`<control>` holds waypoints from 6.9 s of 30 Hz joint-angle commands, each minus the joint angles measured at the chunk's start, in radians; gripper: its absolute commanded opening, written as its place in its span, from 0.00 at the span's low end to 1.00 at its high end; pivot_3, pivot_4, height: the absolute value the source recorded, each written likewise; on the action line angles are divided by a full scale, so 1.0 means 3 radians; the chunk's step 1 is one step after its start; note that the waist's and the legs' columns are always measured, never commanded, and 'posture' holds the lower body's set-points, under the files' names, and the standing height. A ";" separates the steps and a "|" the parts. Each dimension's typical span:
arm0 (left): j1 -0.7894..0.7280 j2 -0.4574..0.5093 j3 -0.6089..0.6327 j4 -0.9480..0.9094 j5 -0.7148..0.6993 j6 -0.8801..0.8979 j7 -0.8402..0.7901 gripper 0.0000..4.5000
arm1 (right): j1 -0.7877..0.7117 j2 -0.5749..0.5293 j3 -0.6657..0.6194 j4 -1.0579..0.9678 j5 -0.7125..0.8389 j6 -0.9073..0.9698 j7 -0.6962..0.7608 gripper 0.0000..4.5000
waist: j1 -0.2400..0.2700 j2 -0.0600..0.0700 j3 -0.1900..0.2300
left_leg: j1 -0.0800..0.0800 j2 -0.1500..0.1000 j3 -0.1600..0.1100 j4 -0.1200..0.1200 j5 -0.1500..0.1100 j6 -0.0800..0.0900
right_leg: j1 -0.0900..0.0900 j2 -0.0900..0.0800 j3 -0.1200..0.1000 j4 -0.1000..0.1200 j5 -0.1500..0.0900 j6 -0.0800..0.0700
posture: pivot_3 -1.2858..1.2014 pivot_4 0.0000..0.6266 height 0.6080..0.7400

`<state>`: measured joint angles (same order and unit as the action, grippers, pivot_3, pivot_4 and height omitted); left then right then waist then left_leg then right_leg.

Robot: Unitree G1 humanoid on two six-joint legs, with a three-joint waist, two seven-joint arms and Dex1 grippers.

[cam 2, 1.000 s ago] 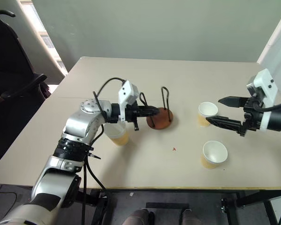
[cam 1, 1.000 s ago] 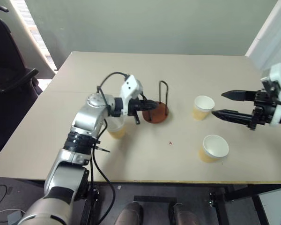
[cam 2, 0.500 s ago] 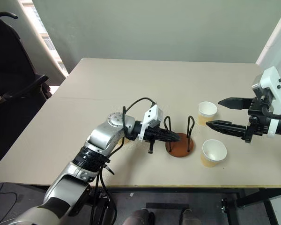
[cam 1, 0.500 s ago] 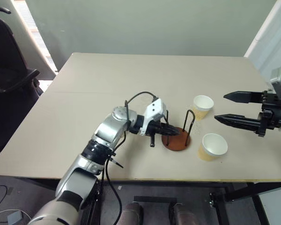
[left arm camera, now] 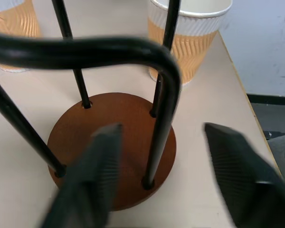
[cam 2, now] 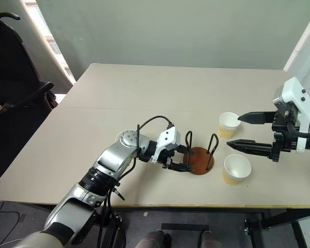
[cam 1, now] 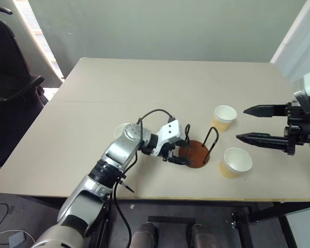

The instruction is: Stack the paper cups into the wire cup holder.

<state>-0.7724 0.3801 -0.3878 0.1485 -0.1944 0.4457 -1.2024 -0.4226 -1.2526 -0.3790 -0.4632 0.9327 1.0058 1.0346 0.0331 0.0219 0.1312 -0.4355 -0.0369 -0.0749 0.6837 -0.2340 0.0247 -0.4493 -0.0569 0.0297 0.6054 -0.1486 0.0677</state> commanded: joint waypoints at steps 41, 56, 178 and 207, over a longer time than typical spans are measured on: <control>-0.0227 0.0949 0.0798 -0.0406 0.0007 -0.0185 0.0296 1.00 | -0.2324 0.1473 0.2711 0.3667 -0.3795 -0.3012 0.0864 0.91 | -0.0043 0.0002 -0.0001 | 0.0003 0.0006 -0.0008 -0.0006 -0.0002 0.0005 | -0.0011 -0.0002 -0.0010 0.0008 0.0025 -0.0036 | 0.52 0.24 1.00; -0.0208 0.0934 0.0780 -0.0413 -0.0001 -0.0201 0.0314 1.00 | -0.2417 0.1341 0.2402 0.3300 -0.3737 -0.2995 0.1286 0.01 | -0.0040 0.0004 0.0000 | 0.0001 0.0007 -0.0009 -0.0012 -0.0006 -0.0009 | -0.0017 -0.0002 -0.0012 0.0010 0.0019 -0.0046 | 0.52 0.24 1.00; -0.1878 0.0791 -0.0016 0.0290 -0.0245 -0.0609 -0.1373 0.01 | -0.1688 0.0300 0.0851 0.0083 -0.0748 0.0435 0.0630 0.68 | -0.0051 0.0001 0.0001 | -0.0005 0.0011 -0.0008 -0.0007 -0.0026 0.0030 | -0.0018 0.0002 -0.0011 0.0011 0.0008 -0.0043 | 0.52 0.24 1.00; -0.2131 0.0203 -0.1005 0.1184 -0.0318 -0.1606 -0.1373 0.05 | -0.1463 -0.0305 0.0426 -0.0225 -0.0038 0.0707 0.0122 0.68 | -0.0002 0.0002 0.0001 | -0.0028 0.0001 0.0002 0.0052 -0.0060 0.0029 | -0.0010 -0.0006 -0.0001 0.0009 -0.0037 0.0027 | 0.52 0.24 1.00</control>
<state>-1.4063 0.4496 -0.7194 0.5115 -0.2980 -0.0178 -1.5737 -0.8532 -1.3207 -0.2159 -0.5196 0.9053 1.2336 1.0773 0.0326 0.0224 0.1314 -0.4439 -0.0368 -0.0742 0.6998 -0.2522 0.0334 -0.4521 -0.0586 0.0293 0.6080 -0.1596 0.0758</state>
